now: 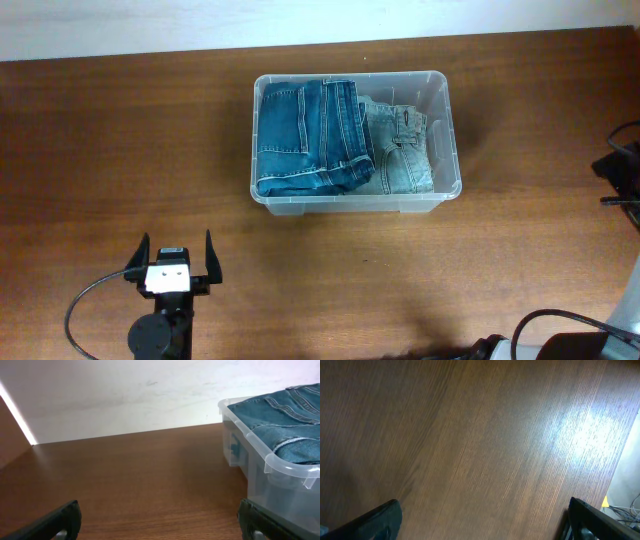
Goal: Pack container
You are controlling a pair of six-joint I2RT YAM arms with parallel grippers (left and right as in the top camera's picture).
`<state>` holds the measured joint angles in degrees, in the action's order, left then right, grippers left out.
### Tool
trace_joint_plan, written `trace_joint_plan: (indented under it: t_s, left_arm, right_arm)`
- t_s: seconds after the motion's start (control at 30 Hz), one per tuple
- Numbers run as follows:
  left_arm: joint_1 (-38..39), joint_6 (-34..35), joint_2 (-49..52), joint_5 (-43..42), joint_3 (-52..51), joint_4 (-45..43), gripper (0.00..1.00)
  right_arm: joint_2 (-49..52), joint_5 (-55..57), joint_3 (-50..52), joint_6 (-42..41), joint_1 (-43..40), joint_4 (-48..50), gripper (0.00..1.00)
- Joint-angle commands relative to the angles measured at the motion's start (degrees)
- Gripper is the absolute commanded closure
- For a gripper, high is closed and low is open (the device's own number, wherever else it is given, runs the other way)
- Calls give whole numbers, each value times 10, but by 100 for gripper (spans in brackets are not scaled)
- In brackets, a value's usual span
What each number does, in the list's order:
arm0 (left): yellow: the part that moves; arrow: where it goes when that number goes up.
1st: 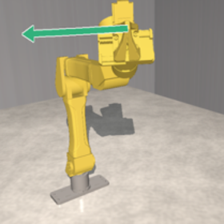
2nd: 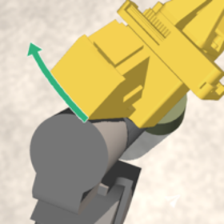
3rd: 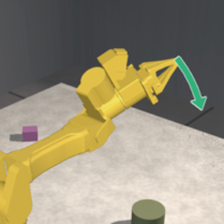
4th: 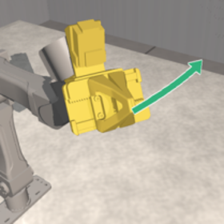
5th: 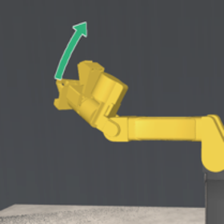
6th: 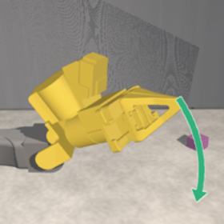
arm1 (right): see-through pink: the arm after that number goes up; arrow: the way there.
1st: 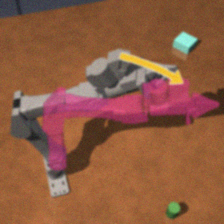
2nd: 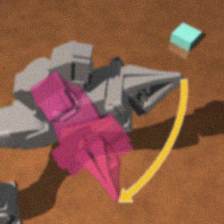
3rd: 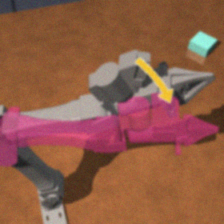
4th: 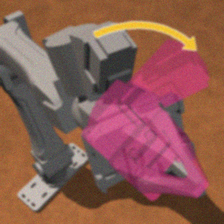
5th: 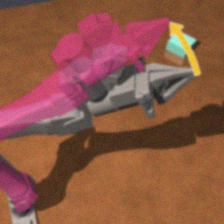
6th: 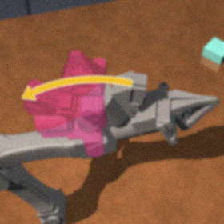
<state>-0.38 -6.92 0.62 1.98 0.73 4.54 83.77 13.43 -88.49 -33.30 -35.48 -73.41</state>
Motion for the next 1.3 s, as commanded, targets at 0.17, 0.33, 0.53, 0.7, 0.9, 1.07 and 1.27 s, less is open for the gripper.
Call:
trace_joint_plan:
  t_s: [0.17, 0.33, 0.53, 0.7, 0.9, 1.07, 1.27]
  left_arm:
    - [2, -9, -3, 4, -2, 1, 1]
    - [2, -9, -3, 4, -2, 1, 1]
    - [2, -9, -3, 4, -2, 1, 1]
    - [2, -9, -3, 4, -2, 1, 1]
    - [2, -9, -3, 4, -2, 1, 1]
    - [2, -9, -3, 4, -2, 1, 1]
    - [2, -9, -3, 4, -2, 1, 1]
  right_arm:
    - [0, 3, 2, -6, -2, 0, 1]
    - [0, 3, 2, -6, -2, 0, 2]
    - [0, 3, 2, -7, -2, 0, 2]
    - [0, 3, 2, -6, -2, 0, 1]
    - [0, 3, 2, -7, -2, 0, 2]
    - [-2, 7, 2, 1, -2, -1, 2]
    - [-22, 7, 2, 17, -1, -2, 2]
